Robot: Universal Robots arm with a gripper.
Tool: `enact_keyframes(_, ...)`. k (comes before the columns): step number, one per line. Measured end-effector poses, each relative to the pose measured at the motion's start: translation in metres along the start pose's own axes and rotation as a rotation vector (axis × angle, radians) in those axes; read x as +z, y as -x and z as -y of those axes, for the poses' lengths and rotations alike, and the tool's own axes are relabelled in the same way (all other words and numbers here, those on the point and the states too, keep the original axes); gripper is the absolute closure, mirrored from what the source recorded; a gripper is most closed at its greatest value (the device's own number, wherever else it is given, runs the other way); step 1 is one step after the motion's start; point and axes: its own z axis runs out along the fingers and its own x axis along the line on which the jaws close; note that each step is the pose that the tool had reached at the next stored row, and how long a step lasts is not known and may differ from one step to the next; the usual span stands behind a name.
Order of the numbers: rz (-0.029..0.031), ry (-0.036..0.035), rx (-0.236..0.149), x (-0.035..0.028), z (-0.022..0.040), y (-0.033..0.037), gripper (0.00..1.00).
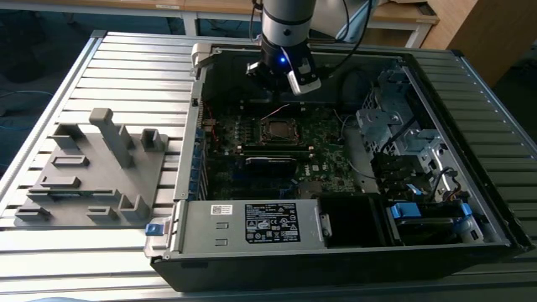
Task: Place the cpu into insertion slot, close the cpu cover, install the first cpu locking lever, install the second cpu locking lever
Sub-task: 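Install the first cpu locking lever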
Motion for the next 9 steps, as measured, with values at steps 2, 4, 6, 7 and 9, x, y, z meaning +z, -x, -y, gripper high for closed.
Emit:
enact_keyframes(2, -0.0001, -0.0001, 0.000, 0.0002, 0.0001, 0.0000, 0.90)
enact_keyframes(4, -0.0001, -0.0001, 0.000, 0.0002, 0.0001, 0.0000, 0.90)
enact_keyframes(6, 0.0000, 0.0000, 0.000, 0.0003, 0.0001, 0.0000, 0.90)
enact_keyframes(7, 0.0000, 0.0003, 0.000, 0.0003, 0.0004, 0.0001, 0.90)
enact_keyframes(9, 0.0001, 0.0002, 0.000, 0.0002, 0.0010, 0.0001, 0.90)
